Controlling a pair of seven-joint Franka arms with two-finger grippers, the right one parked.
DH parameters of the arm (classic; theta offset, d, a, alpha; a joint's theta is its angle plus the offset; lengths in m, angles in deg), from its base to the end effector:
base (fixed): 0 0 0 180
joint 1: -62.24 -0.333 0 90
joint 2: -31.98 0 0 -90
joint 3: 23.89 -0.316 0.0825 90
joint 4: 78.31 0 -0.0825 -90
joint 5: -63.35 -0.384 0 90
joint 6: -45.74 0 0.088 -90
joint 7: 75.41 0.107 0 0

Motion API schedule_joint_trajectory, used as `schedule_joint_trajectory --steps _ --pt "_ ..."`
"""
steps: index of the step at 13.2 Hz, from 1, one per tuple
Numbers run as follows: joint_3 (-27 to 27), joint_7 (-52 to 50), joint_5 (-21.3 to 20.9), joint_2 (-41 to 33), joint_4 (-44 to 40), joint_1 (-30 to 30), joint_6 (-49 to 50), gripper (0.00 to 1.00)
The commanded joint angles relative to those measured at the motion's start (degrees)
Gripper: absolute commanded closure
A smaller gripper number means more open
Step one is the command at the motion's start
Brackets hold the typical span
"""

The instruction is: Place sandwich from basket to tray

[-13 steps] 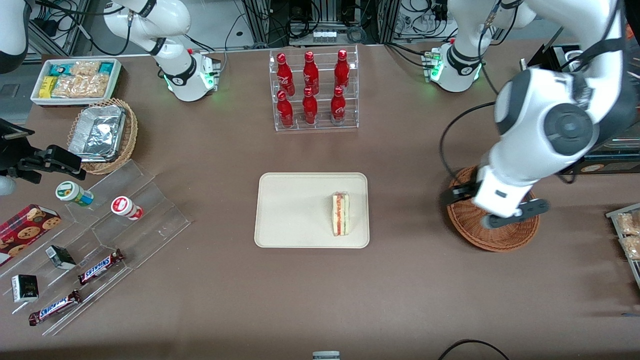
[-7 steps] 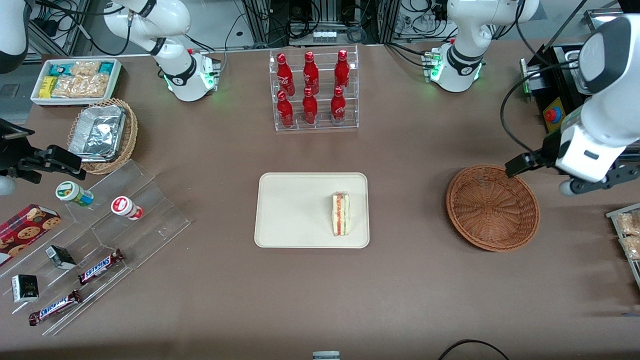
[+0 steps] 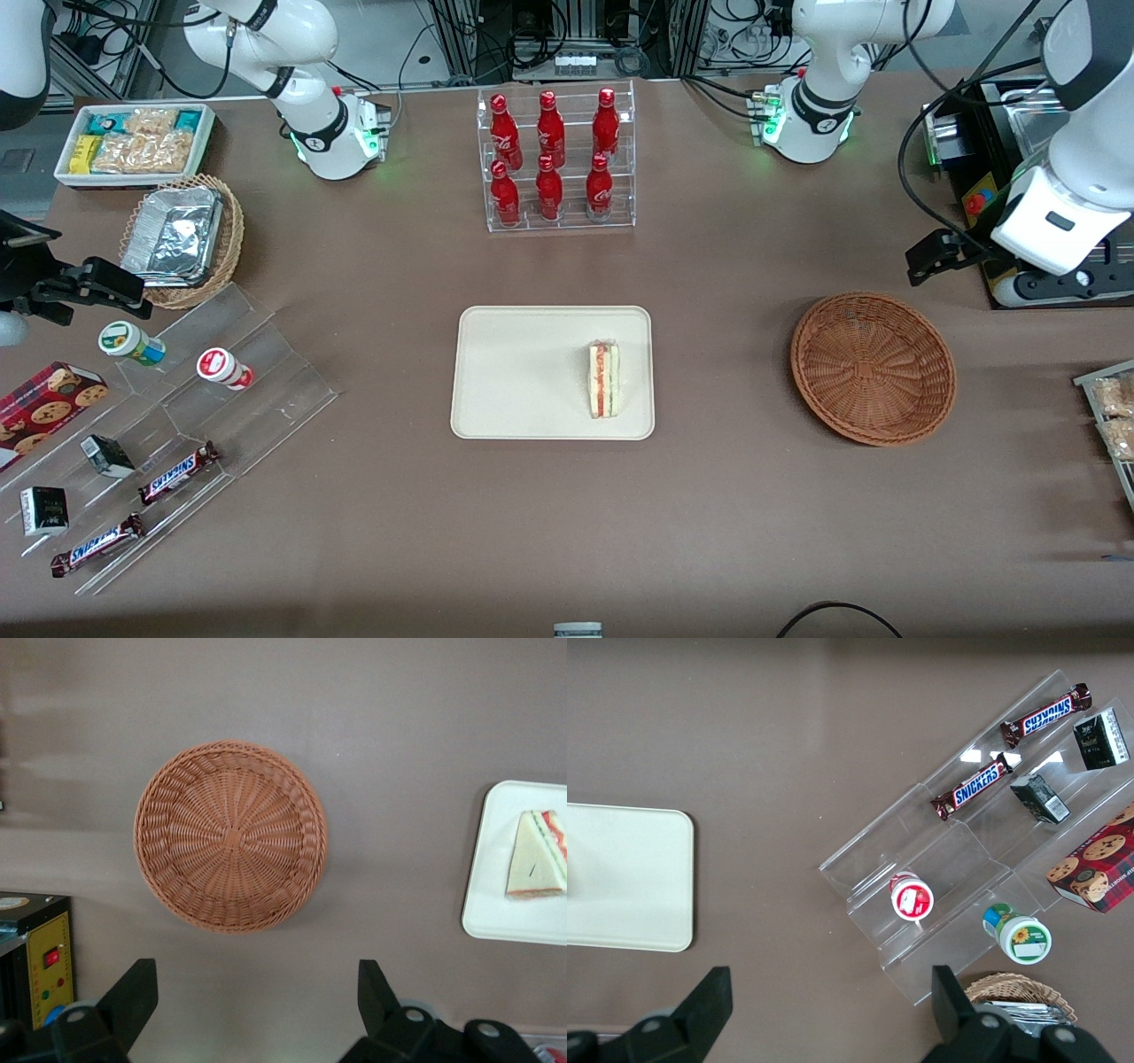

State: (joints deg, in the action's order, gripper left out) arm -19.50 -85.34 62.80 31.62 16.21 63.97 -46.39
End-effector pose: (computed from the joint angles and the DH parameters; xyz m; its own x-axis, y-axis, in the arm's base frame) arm 0.5506 -0.0582 0.5939 0.9973 0.0662 -0.0332 0.0657 -0.9977 -0.0160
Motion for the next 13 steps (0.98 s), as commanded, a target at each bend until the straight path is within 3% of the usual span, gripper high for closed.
schedule_joint_trajectory --steps 1,13 --pt "1.6 1.3 -0.9 -0.6 -0.8 -1.5 2.3 0.0" --pt "1.8 1.4 -1.0 -3.1 -0.9 -0.7 4.8 0.0"
